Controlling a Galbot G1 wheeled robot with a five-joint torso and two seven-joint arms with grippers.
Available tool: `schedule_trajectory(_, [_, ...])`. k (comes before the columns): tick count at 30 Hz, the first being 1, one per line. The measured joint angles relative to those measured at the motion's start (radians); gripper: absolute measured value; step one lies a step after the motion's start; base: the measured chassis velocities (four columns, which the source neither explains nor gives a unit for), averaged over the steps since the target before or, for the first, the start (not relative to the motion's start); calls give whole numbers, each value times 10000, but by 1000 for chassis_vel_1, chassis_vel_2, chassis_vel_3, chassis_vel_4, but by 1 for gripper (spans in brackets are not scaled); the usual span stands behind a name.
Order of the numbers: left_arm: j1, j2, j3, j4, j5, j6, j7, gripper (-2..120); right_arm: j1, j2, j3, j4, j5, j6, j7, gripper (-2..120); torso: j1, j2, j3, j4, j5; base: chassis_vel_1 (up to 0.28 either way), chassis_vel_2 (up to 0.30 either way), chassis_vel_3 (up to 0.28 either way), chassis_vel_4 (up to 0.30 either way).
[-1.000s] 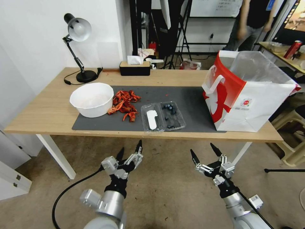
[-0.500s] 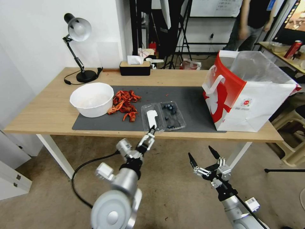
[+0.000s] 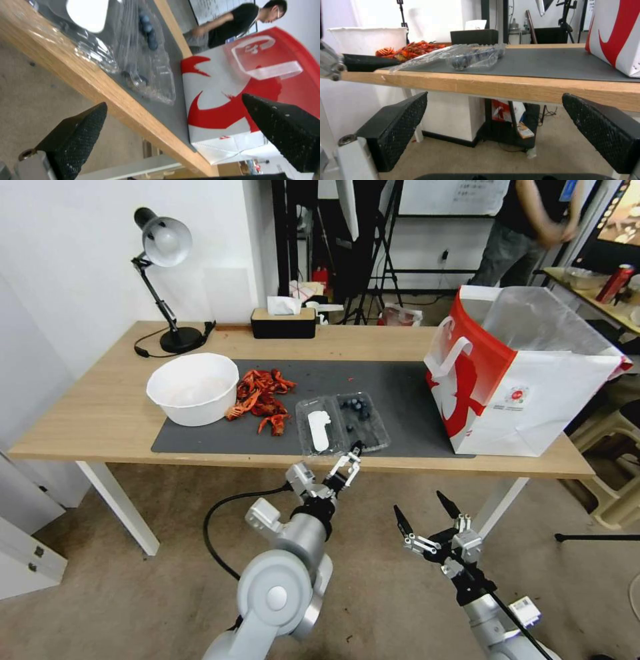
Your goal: Close the takeout container lid, then place the container into the takeout bag.
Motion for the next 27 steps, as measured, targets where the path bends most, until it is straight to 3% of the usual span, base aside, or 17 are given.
schedule_trajectory(6, [-375,227,-69,246,-559,684,281,100,12,51,-24,-55,-99,6,5,100,0,0,0,1,0,0,0,0,0])
schedule_trajectory(27, [-1066,348,-398,960,-893,590,664,100,-16,120,-39,-232,-233,114,32,100,0,0,0,0,-1,0,0,0,0])
